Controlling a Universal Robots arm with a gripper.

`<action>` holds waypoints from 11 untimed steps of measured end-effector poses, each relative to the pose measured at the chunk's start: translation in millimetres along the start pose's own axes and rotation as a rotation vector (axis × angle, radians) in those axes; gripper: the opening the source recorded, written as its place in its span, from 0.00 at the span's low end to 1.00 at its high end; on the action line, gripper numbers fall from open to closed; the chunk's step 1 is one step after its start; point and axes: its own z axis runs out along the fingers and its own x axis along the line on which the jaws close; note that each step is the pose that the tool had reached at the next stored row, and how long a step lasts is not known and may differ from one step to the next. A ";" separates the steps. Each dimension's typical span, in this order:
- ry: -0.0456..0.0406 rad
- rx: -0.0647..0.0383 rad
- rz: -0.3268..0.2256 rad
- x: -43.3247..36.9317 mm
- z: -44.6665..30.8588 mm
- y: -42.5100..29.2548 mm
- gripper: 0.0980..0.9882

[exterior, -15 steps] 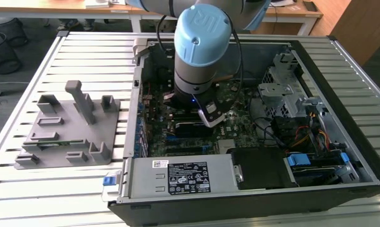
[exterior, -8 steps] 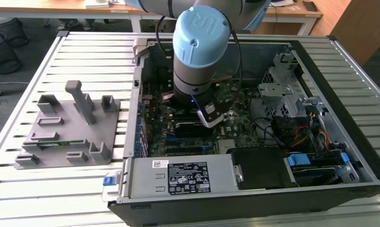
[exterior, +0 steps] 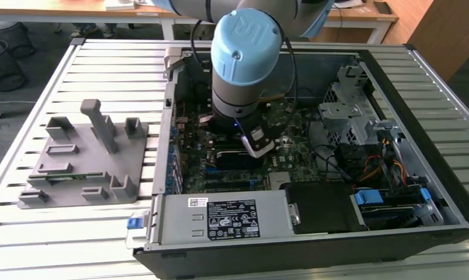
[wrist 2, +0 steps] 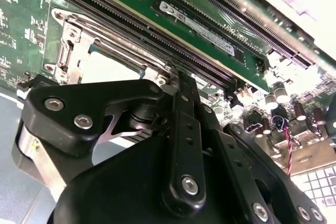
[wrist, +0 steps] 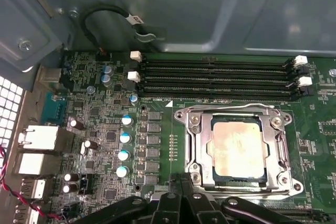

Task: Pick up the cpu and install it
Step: 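Install the second cpu locking lever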

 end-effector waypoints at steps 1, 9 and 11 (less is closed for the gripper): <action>0.0000 -0.002 0.000 0.3 0.1 0.0 0.01; -0.0002 -0.007 0.000 1.2 -5.5 2.1 0.01; -0.0001 -0.007 0.000 1.2 -10.5 3.9 0.01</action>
